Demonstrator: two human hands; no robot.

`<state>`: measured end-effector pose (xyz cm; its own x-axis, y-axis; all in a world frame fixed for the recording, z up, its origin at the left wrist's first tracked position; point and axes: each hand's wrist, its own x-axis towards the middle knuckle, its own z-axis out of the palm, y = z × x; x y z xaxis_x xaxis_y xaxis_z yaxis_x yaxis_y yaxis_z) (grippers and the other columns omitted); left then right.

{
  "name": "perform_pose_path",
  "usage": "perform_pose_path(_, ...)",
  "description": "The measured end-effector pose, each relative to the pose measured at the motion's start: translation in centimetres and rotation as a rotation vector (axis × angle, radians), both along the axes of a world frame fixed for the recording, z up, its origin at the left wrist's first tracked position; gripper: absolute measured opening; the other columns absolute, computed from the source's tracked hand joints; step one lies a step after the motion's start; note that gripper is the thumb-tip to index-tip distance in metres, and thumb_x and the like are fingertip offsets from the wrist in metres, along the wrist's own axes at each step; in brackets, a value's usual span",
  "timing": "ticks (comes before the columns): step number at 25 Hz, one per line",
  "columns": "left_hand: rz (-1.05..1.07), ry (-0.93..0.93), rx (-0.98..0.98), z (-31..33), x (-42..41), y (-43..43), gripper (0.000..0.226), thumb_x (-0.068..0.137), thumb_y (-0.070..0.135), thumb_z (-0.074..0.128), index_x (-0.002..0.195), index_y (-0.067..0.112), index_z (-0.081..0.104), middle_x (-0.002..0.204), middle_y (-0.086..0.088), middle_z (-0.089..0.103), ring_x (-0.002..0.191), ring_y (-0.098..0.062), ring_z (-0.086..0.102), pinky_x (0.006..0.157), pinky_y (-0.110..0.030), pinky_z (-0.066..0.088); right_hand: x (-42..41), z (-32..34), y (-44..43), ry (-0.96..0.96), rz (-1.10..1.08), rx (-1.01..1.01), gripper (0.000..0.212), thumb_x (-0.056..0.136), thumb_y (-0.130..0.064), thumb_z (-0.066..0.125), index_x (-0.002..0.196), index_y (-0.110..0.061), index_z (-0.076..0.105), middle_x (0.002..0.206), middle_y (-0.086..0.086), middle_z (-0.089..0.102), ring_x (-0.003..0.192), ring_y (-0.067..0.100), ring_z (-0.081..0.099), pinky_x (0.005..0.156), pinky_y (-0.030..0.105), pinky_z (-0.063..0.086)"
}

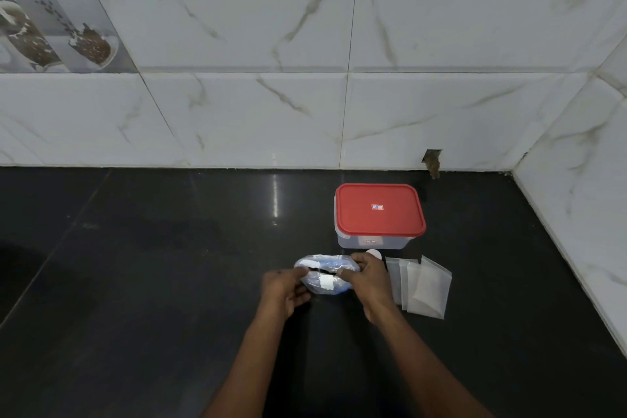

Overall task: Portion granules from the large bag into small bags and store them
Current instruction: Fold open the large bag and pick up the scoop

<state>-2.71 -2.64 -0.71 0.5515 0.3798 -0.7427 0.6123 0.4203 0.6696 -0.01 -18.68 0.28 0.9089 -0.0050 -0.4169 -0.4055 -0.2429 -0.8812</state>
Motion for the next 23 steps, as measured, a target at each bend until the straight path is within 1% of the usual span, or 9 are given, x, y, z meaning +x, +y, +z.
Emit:
perform_pose_path(4, 0.019, -0.065, 0.091, 0.0, 0.4, -1.8, 0.016, 0.085, 0.0, 0.057, 0.098, 0.001, 0.066, 0.083, -0.016, 0.07, 0.069, -0.026, 0.069, 0.052, -0.032, 0.058, -0.3, 0.0, 0.9, -0.053, 0.063, -0.235, 0.019, 0.083, -0.006, 0.061, 0.099, -0.01, 0.068, 0.092, 0.003, 0.071, 0.083, 0.016, 0.067, 0.072, 0.031, 0.057)
perform_pose_path(7, 0.014, -0.066, 0.207, 0.0, 0.5, -3.5, 0.019, 0.085, 0.006, 0.063, 0.103, 0.005, 0.067, 0.099, -0.02, 0.072, 0.086, -0.035, 0.074, 0.071, -0.05, 0.064, -0.7, -0.1, 2.0, -0.184, 0.192, -0.46, 0.017, 0.082, -0.013, 0.063, 0.099, -0.008, 0.066, 0.094, 0.007, 0.069, 0.086, 0.021, 0.065, 0.074, 0.034, 0.054)
perform_pose_path(9, -0.024, -0.015, 0.369, -0.3, 0.5, -3.0, 0.02, 0.09, 0.003, 0.056, 0.108, 0.005, 0.066, 0.108, -0.021, 0.07, 0.092, -0.035, 0.071, 0.079, -0.05, 0.063, -0.7, -0.2, 1.7, -0.221, 0.221, -0.592, 0.015, 0.086, -0.017, 0.061, 0.099, -0.01, 0.064, 0.094, 0.005, 0.067, 0.088, 0.022, 0.064, 0.073, 0.032, 0.052)
perform_pose_path(12, -0.339, 0.039, 0.547, -0.1, 0.1, -1.3, 0.037, 0.086, 0.0, 0.059, 0.123, 0.007, 0.066, 0.115, -0.018, 0.067, 0.098, -0.034, 0.069, 0.082, -0.04, 0.061, 0.1, -0.2, 0.2, -0.153, 0.095, -0.661, 0.016, 0.095, -0.02, 0.053, 0.094, -0.008, 0.063, 0.09, 0.009, 0.068, 0.085, 0.024, 0.066, 0.073, 0.035, 0.055)
perform_pose_path(14, -0.703, -0.005, 0.77, -0.1, -0.2, -1.0, 0.055, 0.083, 0.004, 0.064, 0.136, 0.014, 0.058, 0.127, -0.015, 0.058, 0.115, -0.033, 0.059, 0.098, -0.037, 0.05, 0.5, -0.2, -0.1, -0.106, 0.069, -0.647, 0.016, 0.096, -0.019, 0.052, 0.093, -0.007, 0.063, 0.091, 0.01, 0.068, 0.086, 0.024, 0.065, 0.074, 0.036, 0.055)
perform_pose_path(16, -0.824, -0.157, 0.958, 0.2, -0.2, -1.6, 0.044, 0.083, 0.009, 0.067, 0.125, 0.02, 0.066, 0.117, -0.009, 0.058, 0.109, -0.027, 0.059, 0.095, -0.033, 0.049, 0.6, -0.3, 0.5, -0.132, 0.161, -0.626, 0.016, 0.093, -0.02, 0.054, 0.093, -0.009, 0.065, 0.093, 0.009, 0.069, 0.087, 0.024, 0.065, 0.073, 0.034, 0.053)
perform_pose_path(18, -0.698, -0.243, 1.012, 0.7, 0.0, -2.1, 0.012, 0.087, 0.01, 0.063, 0.087, 0.018, 0.072, 0.087, -0.004, 0.067, 0.085, -0.022, 0.067, 0.076, -0.035, 0.055, 0.2, -0.4, 0.9, -0.146, 0.176, -0.562, 0.012, 0.087, -0.015, 0.059, 0.097, -0.01, 0.065, 0.094, 0.006, 0.07, 0.088, 0.023, 0.065, 0.072, 0.033, 0.053)
perform_pose_path(19, -0.586, -0.226, 0.972, 0.8, 0.2, -2.0, 0.017, 0.09, 0.008, 0.061, 0.079, 0.016, 0.071, 0.078, -0.003, 0.069, 0.077, -0.021, 0.068, 0.07, -0.036, 0.055, 0.1, -0.4, 0.9, -0.137, 0.159, -0.534, 0.013, 0.086, -0.01, 0.06, 0.098, -0.009, 0.064, 0.094, 0.006, 0.069, 0.087, 0.022, 0.065, 0.07, 0.033, 0.052)
perform_pose_path(23, -0.22, -0.118, 0.612, -0.2, 1.0, -0.8, 0.015, 0.094, 0.006, 0.065, 0.103, 0.003, 0.076, 0.096, -0.012, 0.076, 0.082, -0.02, 0.069, 0.073, -0.028, 0.053, 0.2, -0.6, -0.2, -0.094, 0.117, -0.529, 0.021, 0.085, 0.003, 0.054, 0.1, -0.007, 0.064, 0.096, 0.01, 0.07, 0.088, 0.023, 0.065, 0.074, 0.036, 0.056)
